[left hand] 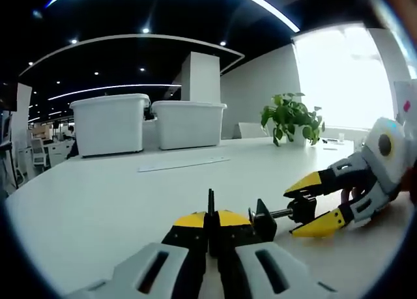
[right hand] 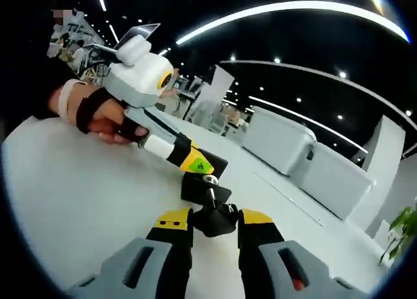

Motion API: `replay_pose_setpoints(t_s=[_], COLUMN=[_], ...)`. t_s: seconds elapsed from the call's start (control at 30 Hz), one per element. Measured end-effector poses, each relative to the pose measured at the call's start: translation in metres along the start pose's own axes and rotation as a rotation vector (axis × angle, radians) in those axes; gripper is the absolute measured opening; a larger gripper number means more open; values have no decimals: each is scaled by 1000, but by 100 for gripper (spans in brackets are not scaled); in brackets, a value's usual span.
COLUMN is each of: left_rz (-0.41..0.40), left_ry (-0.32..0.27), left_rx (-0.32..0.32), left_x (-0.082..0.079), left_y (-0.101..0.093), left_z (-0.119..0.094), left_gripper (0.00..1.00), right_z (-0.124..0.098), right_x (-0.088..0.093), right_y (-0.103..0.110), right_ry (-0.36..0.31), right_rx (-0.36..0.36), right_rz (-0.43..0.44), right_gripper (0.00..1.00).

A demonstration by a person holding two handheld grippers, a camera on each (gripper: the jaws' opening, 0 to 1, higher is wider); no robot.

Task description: Clamp the fixed fixture on the desktop, loosen the retaining clip, secure it to the edge of the desk, and tighten the retaining clip.

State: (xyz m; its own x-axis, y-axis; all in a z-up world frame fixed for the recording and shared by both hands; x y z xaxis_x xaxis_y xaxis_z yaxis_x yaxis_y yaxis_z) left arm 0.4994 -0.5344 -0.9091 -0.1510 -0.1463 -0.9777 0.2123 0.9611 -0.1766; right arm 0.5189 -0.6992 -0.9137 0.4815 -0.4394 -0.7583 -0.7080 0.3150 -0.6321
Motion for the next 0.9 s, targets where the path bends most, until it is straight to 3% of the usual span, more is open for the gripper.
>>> replay_pose_setpoints(t_s=[0.1,0.27,0.37,0.5,0.63,0.73,0.9], left_rz=[0,-4,-6,-7,-7,-6,-6], left_ry=[0,0,-1,-1,-1,-1,-1], left_rx=[0,-2,-3,-4,-4,-4,-3], left_x=[0,0,0,0,0,0,0], left_y=[0,0,0,0,0,0,1], left_z=[0,0,0,0,0,0,-1], left_gripper=[4,4,4,4,4,4,4], right_z=[-1,0,1,0,-1,1,3], right_x=[0,3,-1,-4,-1,10,6], right_y=[-1,-1,0,-2,-11,-15,-16], right_ry=[-2,28,14,-8,-17,59,18], right_rx=[-4,-17,-46,-70,-60,-59,-106], right_rz=[19,132,198,334,494,608,750], right_gripper=[27,28,35,43,43,43,44])
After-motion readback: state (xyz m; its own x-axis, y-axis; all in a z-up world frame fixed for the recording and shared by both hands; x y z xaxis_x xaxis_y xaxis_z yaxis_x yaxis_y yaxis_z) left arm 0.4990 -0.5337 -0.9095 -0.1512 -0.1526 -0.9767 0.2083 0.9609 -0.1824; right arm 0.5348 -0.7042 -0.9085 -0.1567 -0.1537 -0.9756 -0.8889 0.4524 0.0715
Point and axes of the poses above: the point that each gripper's makers call its tool centre point, and the gripper's own axes: z roughly forward along the fingers, y roughly to its left, x roughly out of its underside, the point moved 8 cm from there along -z, roughly backward along the fingers, and after that the axes turned 10 degrees about -z, right-handed, at the moved point
